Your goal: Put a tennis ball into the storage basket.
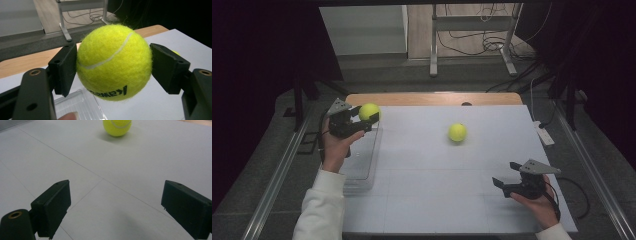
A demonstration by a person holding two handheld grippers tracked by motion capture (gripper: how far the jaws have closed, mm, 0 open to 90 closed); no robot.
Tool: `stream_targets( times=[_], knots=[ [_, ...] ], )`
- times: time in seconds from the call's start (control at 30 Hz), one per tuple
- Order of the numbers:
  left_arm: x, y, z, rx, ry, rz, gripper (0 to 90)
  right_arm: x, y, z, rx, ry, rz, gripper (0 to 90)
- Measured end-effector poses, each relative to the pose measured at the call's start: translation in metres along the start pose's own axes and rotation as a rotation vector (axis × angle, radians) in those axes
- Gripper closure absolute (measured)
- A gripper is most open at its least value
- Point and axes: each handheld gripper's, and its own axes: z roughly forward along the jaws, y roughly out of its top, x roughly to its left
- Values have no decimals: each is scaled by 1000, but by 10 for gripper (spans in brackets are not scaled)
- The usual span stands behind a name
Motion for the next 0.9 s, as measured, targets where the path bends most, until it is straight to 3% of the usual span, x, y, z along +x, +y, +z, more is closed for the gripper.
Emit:
stream_targets(
  times=[0.6,0.9],
  knots=[
    [15,3,4,-5,33,-17,269,0,0,0,3,-3,-7,92],
    [25,1,3,-5,53,-48,269,1,0,0,2,-2,-8,92]
  ],
)
